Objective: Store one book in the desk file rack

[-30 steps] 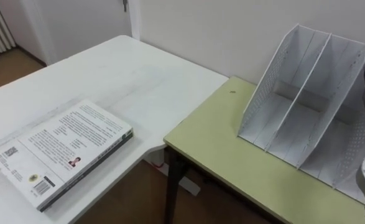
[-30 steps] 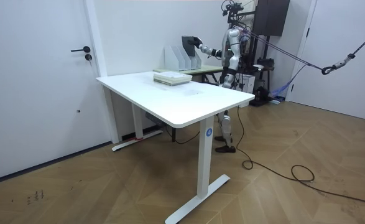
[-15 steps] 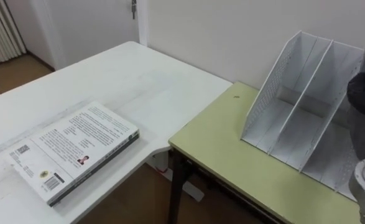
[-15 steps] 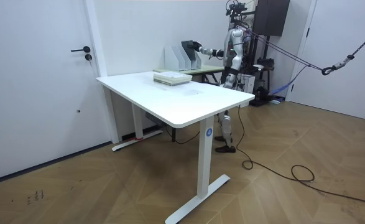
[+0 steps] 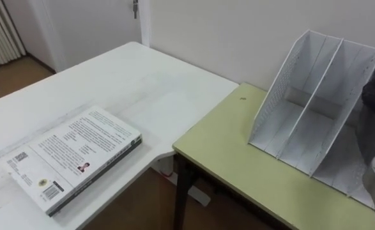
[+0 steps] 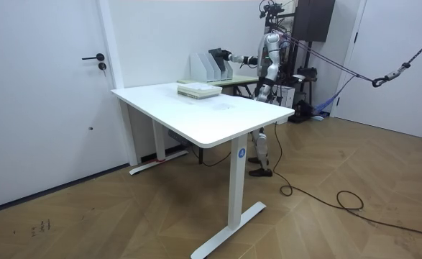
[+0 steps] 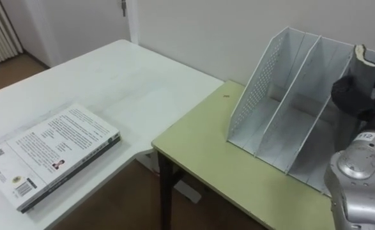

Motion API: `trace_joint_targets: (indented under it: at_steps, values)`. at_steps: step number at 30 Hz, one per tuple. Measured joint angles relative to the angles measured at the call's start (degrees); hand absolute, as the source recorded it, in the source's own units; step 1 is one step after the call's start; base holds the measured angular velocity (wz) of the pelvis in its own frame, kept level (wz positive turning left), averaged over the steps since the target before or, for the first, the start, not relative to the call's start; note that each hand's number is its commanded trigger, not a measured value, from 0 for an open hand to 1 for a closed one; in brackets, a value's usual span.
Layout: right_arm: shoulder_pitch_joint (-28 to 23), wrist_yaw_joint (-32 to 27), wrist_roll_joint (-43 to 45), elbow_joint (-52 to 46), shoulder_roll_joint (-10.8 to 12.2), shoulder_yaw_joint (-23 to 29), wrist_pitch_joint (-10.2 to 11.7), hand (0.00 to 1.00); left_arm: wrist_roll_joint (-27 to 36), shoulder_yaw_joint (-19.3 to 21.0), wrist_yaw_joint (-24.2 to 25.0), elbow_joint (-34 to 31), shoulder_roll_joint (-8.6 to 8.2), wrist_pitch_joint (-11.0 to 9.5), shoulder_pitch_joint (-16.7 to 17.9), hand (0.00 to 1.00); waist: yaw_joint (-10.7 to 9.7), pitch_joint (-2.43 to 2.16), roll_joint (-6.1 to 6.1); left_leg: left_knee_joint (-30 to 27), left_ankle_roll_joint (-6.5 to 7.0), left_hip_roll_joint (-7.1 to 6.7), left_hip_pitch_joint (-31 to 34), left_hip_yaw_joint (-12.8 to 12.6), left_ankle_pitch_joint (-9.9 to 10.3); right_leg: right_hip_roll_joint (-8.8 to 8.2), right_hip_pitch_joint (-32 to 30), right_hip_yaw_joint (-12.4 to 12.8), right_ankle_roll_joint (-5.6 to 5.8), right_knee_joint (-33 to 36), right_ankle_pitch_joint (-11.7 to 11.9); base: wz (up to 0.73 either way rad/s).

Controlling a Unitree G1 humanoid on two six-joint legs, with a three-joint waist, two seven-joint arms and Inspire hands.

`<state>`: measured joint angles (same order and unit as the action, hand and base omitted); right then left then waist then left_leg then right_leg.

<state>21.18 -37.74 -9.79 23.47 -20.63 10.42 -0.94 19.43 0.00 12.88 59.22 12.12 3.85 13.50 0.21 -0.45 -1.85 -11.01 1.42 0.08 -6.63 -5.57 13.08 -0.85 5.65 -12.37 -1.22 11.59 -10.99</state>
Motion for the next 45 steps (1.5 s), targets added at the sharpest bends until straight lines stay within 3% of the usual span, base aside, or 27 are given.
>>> trace_joint_targets:
  at_steps: [5, 12, 29, 41, 45]
  values:
    - [0.50, 1.15, -2.18, 0.64, -0.11, 0.63, -0.41, 0.00, -0.98, 0.06, 0.00, -1.10, -0.03, 0.91, 0.14, 0.00, -0.19, 0.04, 0.21, -0.54, 0.12, 0.01, 0.06, 0.22, -0.07, -0.18, 0.36, -0.30, 0.00, 0.05, 0.11, 0.04]
    - [5.79, 1.62, -9.78, 4.13, -0.23, 1.21, -0.42, 0.00, -1.52, 0.06, 0.02, -1.98, 0.12, 0.95, 0.85, 0.00, -1.39, 0.10, 0.33, -0.53, 0.23, -0.26, 0.10, 0.11, -0.13, -0.08, 0.77, 0.50, 0.21, -0.05, 0.22, 0.02]
    - [7.01, 1.46, -11.88, 2.97, -0.25, 1.19, -0.44, 0.00, -1.51, -0.08, -0.17, -3.27, 0.11, 0.98, 1.43, 0.00, -1.24, -0.26, 0.06, -0.09, 0.60, -0.47, 0.45, 0.10, -0.37, -0.24, -0.09, 0.83, 0.44, 0.17, 0.42, -0.01]
    - [7.01, 1.84, -8.06, -4.68, -1.77, 0.79, -0.96, 0.00, -1.44, 0.42, -0.10, -3.24, 0.09, 0.78, 0.94, 0.00, 0.11, 0.04, -0.57, 0.24, 0.57, -0.45, 0.67, -0.37, -0.41, -0.23, -1.04, 1.10, 0.43, 0.06, 0.43, -0.03]
    - [6.99, 6.03, -5.33, -11.67, -1.79, -0.70, -1.71, 0.00, -1.40, 0.33, 0.03, -1.72, 0.08, 0.37, 0.31, 0.00, 0.05, 0.16, -0.39, 0.27, 0.56, -0.36, 0.03, -0.43, -0.41, -0.11, -0.59, 1.52, 0.43, 0.03, 0.44, -0.02]
